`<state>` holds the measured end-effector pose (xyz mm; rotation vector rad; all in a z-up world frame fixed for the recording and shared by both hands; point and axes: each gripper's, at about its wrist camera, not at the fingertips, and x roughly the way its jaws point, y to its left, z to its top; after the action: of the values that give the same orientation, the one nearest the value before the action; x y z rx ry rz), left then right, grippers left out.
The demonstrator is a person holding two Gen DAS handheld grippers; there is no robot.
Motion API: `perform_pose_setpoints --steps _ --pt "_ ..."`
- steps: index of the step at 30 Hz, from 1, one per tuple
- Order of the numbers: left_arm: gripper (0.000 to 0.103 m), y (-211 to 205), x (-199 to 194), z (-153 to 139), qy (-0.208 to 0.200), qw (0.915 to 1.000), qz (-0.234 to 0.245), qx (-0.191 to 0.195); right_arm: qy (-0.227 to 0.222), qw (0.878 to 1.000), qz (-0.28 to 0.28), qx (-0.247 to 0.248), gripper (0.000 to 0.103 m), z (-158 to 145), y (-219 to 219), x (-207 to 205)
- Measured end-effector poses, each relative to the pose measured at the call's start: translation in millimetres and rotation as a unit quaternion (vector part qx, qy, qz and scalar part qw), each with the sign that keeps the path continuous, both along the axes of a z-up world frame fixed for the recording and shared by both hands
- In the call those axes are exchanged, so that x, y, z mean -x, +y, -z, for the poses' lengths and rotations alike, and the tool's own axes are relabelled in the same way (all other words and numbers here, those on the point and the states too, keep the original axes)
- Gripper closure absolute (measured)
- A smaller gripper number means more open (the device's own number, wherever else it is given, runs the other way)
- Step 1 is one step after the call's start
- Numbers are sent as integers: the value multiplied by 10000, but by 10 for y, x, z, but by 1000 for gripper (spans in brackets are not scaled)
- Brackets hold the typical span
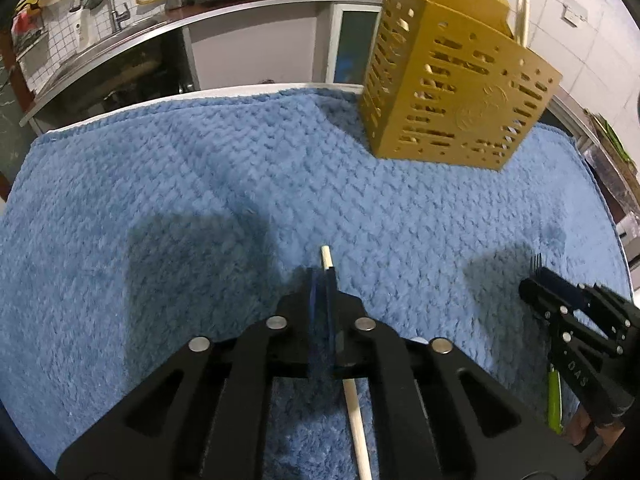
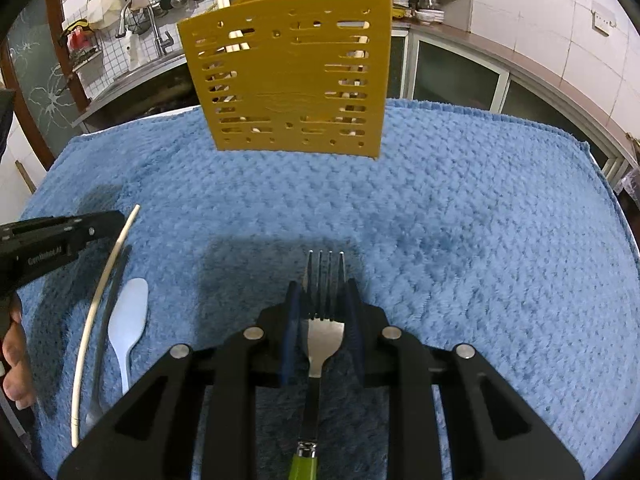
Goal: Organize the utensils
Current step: 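Hold the fork and chopstick and adjust them between the fingers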
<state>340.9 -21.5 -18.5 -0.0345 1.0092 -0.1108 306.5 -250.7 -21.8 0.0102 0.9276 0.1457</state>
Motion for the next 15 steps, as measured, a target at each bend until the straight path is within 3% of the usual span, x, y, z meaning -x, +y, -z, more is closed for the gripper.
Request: perform_pose_setpoints --steps 2,5,9,11,15 --pt "82 18 -22 -23 35 10000 -13 48 -1 10000 -16 -8 80 6 1 -4" --pt "73 -3 -41 -25 88 10000 14 4 -4 10000 -13 -68 80 5 -17 -9" --pt "73 -55 -68 31 143 9999 68 10 -31 10000 -23 -78 80 11 -16 -6" --pt "84 -91 -81 72 180 9998 87 -38 -44 9999 -30 -94 80 15 -22 0" --pt "88 -154 -126 114 155 9996 104 -199 -4 9999 -17 -127 80 9 -34 -28"
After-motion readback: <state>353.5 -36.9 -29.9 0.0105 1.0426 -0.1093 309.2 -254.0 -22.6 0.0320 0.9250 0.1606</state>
